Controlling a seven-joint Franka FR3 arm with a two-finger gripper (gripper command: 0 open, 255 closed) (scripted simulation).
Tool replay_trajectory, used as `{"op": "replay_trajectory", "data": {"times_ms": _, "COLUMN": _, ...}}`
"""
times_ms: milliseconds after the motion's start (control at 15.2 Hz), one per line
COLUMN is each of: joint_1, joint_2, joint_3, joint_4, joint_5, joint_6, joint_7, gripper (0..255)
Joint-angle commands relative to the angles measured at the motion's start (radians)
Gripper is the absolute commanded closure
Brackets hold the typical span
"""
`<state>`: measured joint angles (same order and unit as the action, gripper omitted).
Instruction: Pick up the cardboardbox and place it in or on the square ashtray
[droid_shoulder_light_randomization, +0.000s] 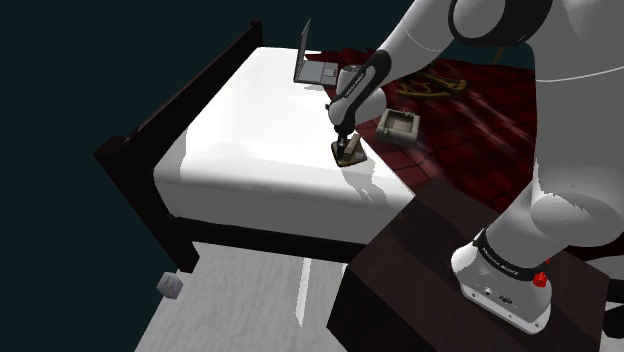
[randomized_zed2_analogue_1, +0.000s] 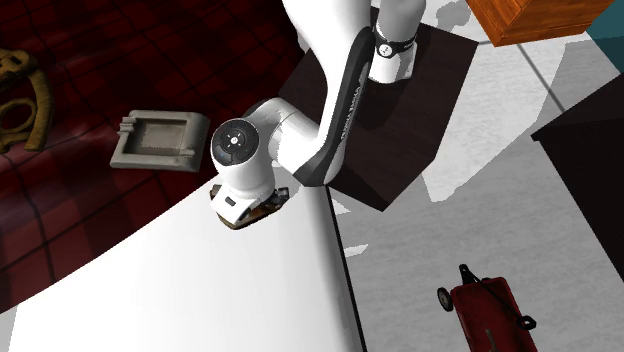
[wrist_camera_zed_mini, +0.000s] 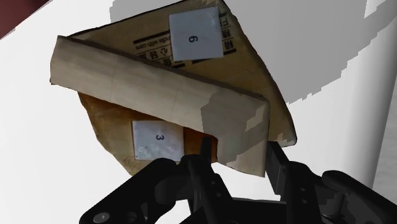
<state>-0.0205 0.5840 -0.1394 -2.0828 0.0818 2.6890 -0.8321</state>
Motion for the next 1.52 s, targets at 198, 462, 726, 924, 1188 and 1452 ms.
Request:
{"op": "replay_trajectory", "data": {"times_ms": 198, "joint_1": 0.0, "joint_2": 0.0, "joint_3": 0.0, "joint_4": 0.0, "joint_5": 0.0, "joint_6": 0.0, "joint_7": 0.0, "gripper": 255}}
{"op": "replay_trajectory", "data": {"times_ms": 462, "joint_1": 0.007, "joint_2": -0.049, "joint_3": -0.009, "joint_4": -0.012, "joint_5": -0.008, "joint_6": -0.037, "joint_7": 0.004, "gripper": 255}}
{"op": "replay_trajectory", "data": {"times_ms": 726, "joint_1": 0.013, "joint_2": -0.096, "joint_3": -0.017, "joint_4": -0.021, "joint_5": -0.017, "joint_6": -0.076, "joint_7": 0.009, "gripper": 255}}
{"op": "replay_trajectory", "data": {"times_ms": 924, "joint_1": 0.018, "joint_2": -0.131, "joint_3": -0.023, "joint_4": -0.025, "joint_5": -0.024, "joint_6": -0.106, "joint_7": 0.013, "gripper": 255}}
{"op": "replay_trajectory", "data": {"times_ms": 1188, "joint_1": 0.024, "joint_2": -0.175, "joint_3": -0.031, "joint_4": -0.027, "joint_5": -0.034, "joint_6": -0.147, "joint_7": 0.018, "gripper": 255}}
{"op": "replay_trajectory", "data": {"times_ms": 1452, "joint_1": 0.029, "joint_2": -0.218, "joint_3": -0.037, "joint_4": -0.026, "joint_5": -0.044, "joint_6": -0.19, "joint_7": 0.024, "gripper": 255}}
